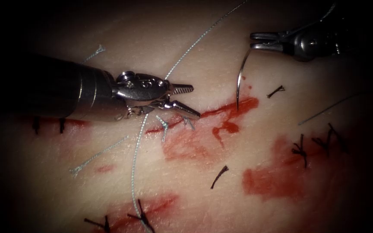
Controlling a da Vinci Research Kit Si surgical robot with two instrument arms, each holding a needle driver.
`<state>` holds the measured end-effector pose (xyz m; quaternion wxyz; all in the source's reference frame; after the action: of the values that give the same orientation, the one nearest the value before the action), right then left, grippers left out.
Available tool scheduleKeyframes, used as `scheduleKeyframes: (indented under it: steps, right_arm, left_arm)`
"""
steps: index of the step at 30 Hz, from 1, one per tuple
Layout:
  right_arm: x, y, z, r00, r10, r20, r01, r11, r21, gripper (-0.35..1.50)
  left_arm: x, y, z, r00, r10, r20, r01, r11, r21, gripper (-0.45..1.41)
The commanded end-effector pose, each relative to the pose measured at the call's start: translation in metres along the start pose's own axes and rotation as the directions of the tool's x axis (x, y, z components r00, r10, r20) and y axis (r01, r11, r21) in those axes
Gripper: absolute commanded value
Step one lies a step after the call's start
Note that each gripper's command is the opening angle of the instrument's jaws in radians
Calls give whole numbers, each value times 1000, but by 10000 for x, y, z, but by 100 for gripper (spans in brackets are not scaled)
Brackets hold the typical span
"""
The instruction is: Wound Closure
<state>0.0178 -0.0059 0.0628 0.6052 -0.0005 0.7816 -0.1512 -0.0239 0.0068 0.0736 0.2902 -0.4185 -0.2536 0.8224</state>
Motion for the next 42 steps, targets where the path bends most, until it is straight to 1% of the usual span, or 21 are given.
scheduleKeyframes:
  steps: [1,4,8,12,14,16,18,19,21,22,23,24,25,26,27,28,29,31,35,38,42]
  right_arm:
    - [-8,9,13,998,-52,-24,52,998,23,-35]
    - [-9,9,19,993,-113,-16,113,993,18,-35]
    - [-9,9,31,988,-152,-20,153,988,25,-35]
    - [-11,8,37,971,-237,-31,239,969,64,-35]
    - [-13,7,37,956,-292,-34,294,951,95,-35]
    - [-15,4,37,950,-311,-28,312,944,109,-35]
    - [-19,-1,37,944,-330,10,326,939,111,-35]
    - [-20,-4,37,942,-333,35,328,939,106,-35]
    - [-22,-8,37,939,-339,59,332,938,98,-35]
    - [-24,-9,36,938,-341,65,334,938,96,-35]
    - [-24,-9,36,938,-341,66,334,938,96,-35]
    - [-24,-8,35,938,-340,66,334,938,96,-35]
    - [-24,-8,34,938,-340,68,334,938,94,-35]
    - [-24,-8,34,938,-340,68,334,938,94,-35]
    - [-24,-8,34,938,-340,68,334,938,94,-35]
    - [-23,-9,34,938,-341,68,334,938,94,-35]
    - [-23,-9,35,938,-341,68,334,938,94,-35]
    - [-23,-9,35,935,-346,70,339,936,97,-35]
    - [-23,-9,37,937,-341,74,334,938,94,-35]
    - [-24,-11,40,937,-342,76,335,938,94,-35]
    - [-23,-14,46,936,-344,80,336,937,94,-35]
  left_arm:
    - [-3,1,7,1000,5,6,-5,1000,-5,71]
    - [-3,9,7,999,32,24,-30,998,-57,61]
    - [-5,29,11,997,53,49,-47,991,-122,49]
    - [-11,55,22,992,101,74,-86,978,-191,47]
    - [-17,67,30,987,134,86,-112,967,-230,41]
    - [-22,75,36,985,140,97,-112,962,-248,36]
    - [-24,80,42,982,162,101,-131,956,-261,78]
    - [-25,81,44,981,168,96,-140,959,-246,79]
    - [-25,82,45,977,208,41,-203,974,-100,66]
    - [-24,83,46,976,215,11,-216,975,51,46]
    - [-23,83,47,978,208,10,-208,973,102,37]
    - [-23,83,48,975,222,18,-222,968,114,21]
    - [-23,83,49,976,218,25,-219,967,126,-13]
    - [-23,84,51,974,226,35,-228,963,144,-33]
    - [-23,84,54,963,262,56,-268,950,163,-45]
    - [-22,84,59,946,310,93,-323,927,189,-45]
    - [-22,84,64,945,309,112,-326,922,208,-45]
    - [-22,86,73,948,293,124,-316,917,243,-45]
    - [-24,89,88,943,305,135,-333,888,318,-45]
    - [-21,89,91,931,330,157,-365,852,376,-45]
    - [-18,89,88,932,318,175,-363,822,439,-45]
